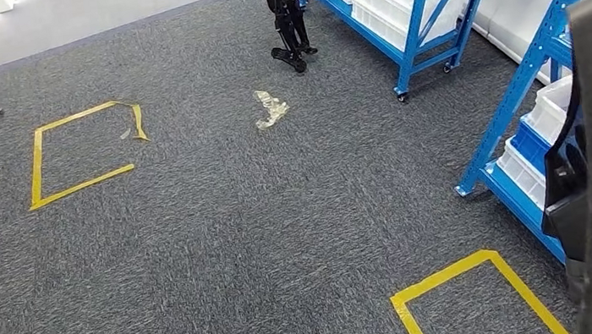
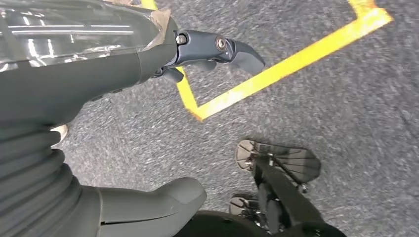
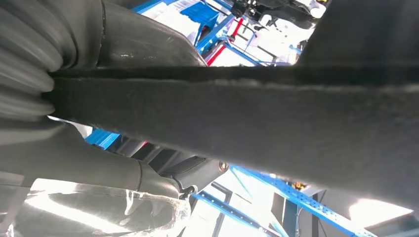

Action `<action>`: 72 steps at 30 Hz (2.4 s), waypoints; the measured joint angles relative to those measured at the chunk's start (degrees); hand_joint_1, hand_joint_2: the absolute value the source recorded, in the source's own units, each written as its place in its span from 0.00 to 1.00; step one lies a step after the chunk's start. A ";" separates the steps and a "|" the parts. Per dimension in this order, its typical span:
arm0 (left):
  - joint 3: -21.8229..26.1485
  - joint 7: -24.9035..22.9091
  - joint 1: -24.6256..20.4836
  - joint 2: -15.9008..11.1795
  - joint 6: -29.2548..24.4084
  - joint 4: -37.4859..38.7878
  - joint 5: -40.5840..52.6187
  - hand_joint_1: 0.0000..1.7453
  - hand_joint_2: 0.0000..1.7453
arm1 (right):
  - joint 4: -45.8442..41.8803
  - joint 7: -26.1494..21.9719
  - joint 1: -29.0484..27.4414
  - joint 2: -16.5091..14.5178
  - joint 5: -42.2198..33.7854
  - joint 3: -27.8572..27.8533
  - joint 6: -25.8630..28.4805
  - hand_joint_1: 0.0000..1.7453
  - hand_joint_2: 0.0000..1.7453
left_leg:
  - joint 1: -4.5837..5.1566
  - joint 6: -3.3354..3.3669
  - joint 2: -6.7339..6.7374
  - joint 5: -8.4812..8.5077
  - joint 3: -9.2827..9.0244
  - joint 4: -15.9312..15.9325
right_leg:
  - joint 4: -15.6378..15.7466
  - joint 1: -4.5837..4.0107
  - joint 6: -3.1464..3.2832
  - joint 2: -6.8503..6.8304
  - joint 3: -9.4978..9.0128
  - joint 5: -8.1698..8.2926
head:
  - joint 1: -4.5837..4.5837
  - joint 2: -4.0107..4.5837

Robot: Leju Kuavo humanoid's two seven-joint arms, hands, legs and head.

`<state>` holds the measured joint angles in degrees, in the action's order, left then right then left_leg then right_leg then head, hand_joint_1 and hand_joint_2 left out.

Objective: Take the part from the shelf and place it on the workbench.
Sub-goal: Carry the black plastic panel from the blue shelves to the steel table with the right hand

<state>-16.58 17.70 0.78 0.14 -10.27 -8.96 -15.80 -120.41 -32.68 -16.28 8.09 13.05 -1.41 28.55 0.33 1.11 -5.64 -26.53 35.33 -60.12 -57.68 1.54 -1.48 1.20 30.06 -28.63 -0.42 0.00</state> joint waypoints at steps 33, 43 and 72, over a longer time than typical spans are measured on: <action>-4.35 -0.80 -0.76 -0.67 3.34 -0.46 3.20 0.00 1.00 | -5.18 3.11 -5.27 -2.07 5.45 -0.89 1.37 1.00 1.00 | -0.42 -0.38 3.52 -4.63 2.98 -7.35 | -0.89 -0.21 0.29 -1.53 -0.17 -1.12 | -0.45 0.00; -4.32 -0.66 -1.34 -0.81 3.14 -1.27 1.99 0.00 1.00 | -5.33 2.58 -5.51 -1.30 4.96 -0.80 2.61 1.00 1.00 | 1.34 1.88 9.41 -1.09 -1.68 1.08 | -0.72 -1.67 0.91 -9.04 -0.83 -1.91 | -0.55 0.00; -4.16 -0.86 -1.84 -0.24 1.92 -1.59 0.29 0.00 1.00 | -4.11 5.81 2.22 -1.98 9.61 1.52 -3.59 1.00 1.00 | 0.31 0.78 9.79 -0.23 -0.63 0.07 | -1.26 -0.89 0.60 -7.77 0.13 -1.54 | -0.31 0.00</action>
<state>-20.74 16.84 -1.06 -0.10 -8.36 -10.55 -15.51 -124.52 -26.87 -14.06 6.11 22.67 0.11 24.96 0.64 1.89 4.16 -26.77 34.70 -60.06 -58.94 0.66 -0.88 -6.57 30.20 -30.16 -0.73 0.00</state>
